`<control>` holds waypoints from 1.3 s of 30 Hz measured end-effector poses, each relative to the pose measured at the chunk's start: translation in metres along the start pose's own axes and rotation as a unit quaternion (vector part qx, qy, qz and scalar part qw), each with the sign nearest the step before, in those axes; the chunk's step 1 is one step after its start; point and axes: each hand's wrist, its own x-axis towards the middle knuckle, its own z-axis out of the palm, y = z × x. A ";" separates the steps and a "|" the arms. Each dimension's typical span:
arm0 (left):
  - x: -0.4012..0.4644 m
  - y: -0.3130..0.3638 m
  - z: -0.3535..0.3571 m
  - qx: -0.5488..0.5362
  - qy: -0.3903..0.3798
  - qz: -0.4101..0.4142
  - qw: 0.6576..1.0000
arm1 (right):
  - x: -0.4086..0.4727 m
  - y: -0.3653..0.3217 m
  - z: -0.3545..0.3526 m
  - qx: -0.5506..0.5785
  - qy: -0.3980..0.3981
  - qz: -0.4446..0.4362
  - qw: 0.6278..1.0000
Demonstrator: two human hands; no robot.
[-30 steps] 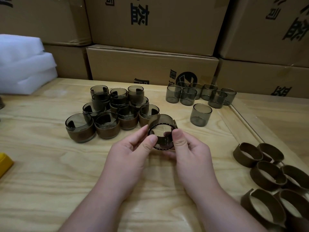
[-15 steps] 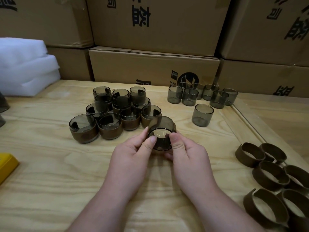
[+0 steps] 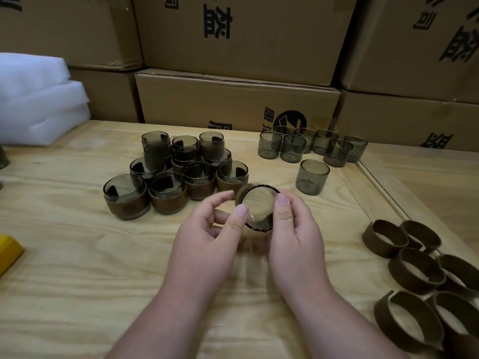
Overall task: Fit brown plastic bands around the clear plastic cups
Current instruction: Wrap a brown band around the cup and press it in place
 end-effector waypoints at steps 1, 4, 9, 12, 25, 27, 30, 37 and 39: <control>-0.001 0.000 0.000 0.002 0.004 -0.002 1.000 | 0.000 -0.001 -0.001 -0.015 0.000 -0.009 1.000; -0.003 0.002 -0.001 0.024 0.017 0.007 1.000 | -0.002 -0.004 -0.004 -0.073 0.004 -0.022 0.997; -0.004 0.000 -0.002 0.131 0.023 0.008 0.991 | 0.000 -0.007 -0.006 -0.194 -0.017 0.021 0.981; -0.003 0.001 0.000 0.157 0.027 0.005 0.987 | 0.000 -0.009 -0.005 -0.222 -0.026 0.035 0.974; -0.006 0.001 -0.003 0.110 0.055 0.066 0.990 | -0.002 -0.009 -0.004 -0.149 -0.066 0.052 0.985; -0.008 0.004 -0.003 0.075 0.046 0.095 0.992 | -0.002 -0.009 -0.003 -0.044 -0.069 0.070 0.994; -0.012 0.005 -0.001 0.053 -0.021 0.088 0.995 | 0.000 -0.007 -0.003 -0.021 -0.055 0.065 0.996; -0.008 0.003 0.003 0.132 -0.076 0.027 0.988 | 0.005 0.000 -0.003 -0.031 -0.045 0.080 0.995; -0.006 0.000 0.003 0.137 -0.058 0.013 0.989 | 0.005 0.000 -0.003 -0.033 -0.047 0.084 0.995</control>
